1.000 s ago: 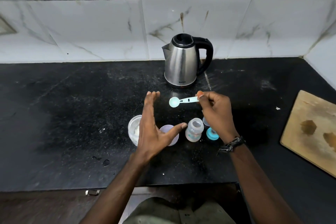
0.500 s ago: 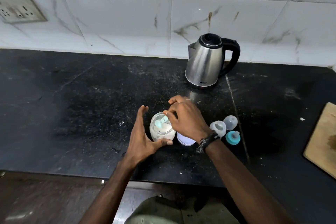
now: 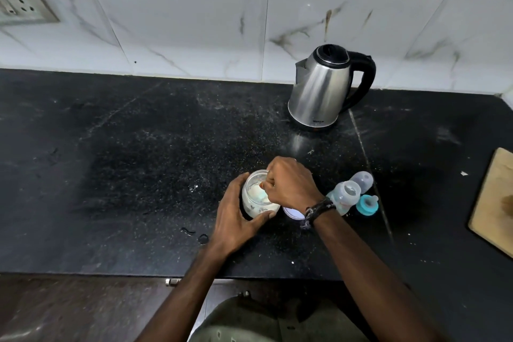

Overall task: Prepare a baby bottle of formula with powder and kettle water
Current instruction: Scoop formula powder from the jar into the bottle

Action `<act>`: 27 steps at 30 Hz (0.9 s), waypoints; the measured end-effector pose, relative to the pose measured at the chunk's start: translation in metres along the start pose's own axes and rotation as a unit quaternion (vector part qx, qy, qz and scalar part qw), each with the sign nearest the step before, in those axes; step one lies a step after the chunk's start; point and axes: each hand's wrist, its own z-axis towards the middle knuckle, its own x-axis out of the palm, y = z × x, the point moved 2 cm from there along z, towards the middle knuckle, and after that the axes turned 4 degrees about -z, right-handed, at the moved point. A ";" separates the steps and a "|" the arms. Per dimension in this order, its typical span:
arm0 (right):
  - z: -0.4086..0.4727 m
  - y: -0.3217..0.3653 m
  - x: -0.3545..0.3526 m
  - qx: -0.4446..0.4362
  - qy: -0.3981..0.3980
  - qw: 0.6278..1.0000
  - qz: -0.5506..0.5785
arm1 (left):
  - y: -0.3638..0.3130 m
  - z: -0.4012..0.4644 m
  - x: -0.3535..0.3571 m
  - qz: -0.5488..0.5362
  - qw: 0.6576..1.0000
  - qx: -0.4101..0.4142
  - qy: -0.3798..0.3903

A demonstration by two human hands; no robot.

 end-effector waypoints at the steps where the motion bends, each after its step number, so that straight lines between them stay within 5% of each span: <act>1: 0.000 0.001 0.000 0.004 -0.002 1.000 -0.008 | 0.000 0.000 0.000 -0.002 1.000 -0.001 0.002; 13: -0.008 -0.006 0.002 -0.017 -0.099 0.989 0.105 | 0.005 -0.001 -0.001 0.022 1.000 0.005 0.001; 27: -0.043 -0.040 -0.015 -0.012 -0.336 0.857 0.390 | -0.058 0.004 0.023 0.048 0.979 0.183 -0.079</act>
